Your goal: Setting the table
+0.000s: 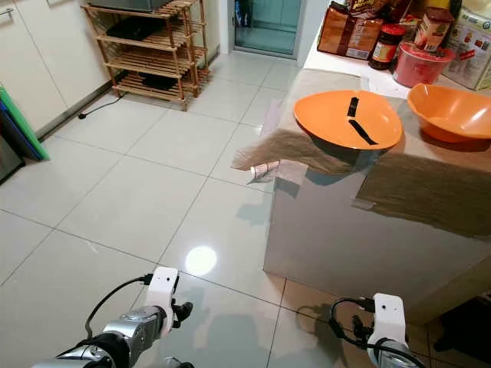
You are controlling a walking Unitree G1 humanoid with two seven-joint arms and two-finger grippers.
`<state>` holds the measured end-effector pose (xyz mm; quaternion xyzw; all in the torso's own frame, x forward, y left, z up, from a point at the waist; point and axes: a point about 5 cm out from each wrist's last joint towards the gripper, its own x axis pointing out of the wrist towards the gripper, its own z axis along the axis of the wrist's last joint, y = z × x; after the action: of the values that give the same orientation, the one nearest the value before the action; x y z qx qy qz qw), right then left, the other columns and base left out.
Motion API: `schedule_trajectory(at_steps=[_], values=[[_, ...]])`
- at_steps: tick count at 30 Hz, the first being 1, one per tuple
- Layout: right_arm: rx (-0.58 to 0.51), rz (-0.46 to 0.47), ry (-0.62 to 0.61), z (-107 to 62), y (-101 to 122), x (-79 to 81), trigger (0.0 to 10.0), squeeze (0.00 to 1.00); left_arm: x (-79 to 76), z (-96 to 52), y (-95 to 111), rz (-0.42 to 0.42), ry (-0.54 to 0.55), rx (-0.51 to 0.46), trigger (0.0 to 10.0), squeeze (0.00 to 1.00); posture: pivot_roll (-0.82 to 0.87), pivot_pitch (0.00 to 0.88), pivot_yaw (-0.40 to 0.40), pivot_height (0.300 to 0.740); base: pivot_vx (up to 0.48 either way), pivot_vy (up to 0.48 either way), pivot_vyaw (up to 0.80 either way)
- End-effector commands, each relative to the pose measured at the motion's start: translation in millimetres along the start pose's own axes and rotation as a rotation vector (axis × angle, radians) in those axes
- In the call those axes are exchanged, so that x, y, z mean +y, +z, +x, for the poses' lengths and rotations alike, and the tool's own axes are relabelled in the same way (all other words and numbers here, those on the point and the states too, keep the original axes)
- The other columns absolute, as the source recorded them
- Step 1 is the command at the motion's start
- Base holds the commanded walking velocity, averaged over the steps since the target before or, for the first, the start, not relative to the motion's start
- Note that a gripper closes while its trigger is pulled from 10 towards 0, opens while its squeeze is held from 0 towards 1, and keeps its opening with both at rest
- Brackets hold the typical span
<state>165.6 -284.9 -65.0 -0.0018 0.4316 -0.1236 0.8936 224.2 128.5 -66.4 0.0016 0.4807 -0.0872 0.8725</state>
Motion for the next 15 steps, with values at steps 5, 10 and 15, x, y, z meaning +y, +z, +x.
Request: schedule_trajectory(at_steps=[5,10,15], values=[[0.008,0.006,-0.006,-0.8,-2.9,-1.6,10.0,0.00,1.9,-0.2,3.5,0.017,0.004,-0.010,10.0,0.00,-0.07,0.000,0.016,0.740,0.000,0.000,0.00],[0.010,0.006,-0.006,-1.5,-4.2,-3.6,10.0,0.00,1.9,-0.2,3.3,0.014,0.004,-0.009,10.0,0.00,-0.07,0.000,0.015,0.740,0.000,0.000,0.00],[0.008,0.005,-0.005,-1.2,-3.1,-3.2,10.0,0.00,1.9,-0.2,3.7,0.013,0.003,-0.007,10.0,0.00,-0.08,0.000,0.014,0.740,0.000,0.000,0.00]])
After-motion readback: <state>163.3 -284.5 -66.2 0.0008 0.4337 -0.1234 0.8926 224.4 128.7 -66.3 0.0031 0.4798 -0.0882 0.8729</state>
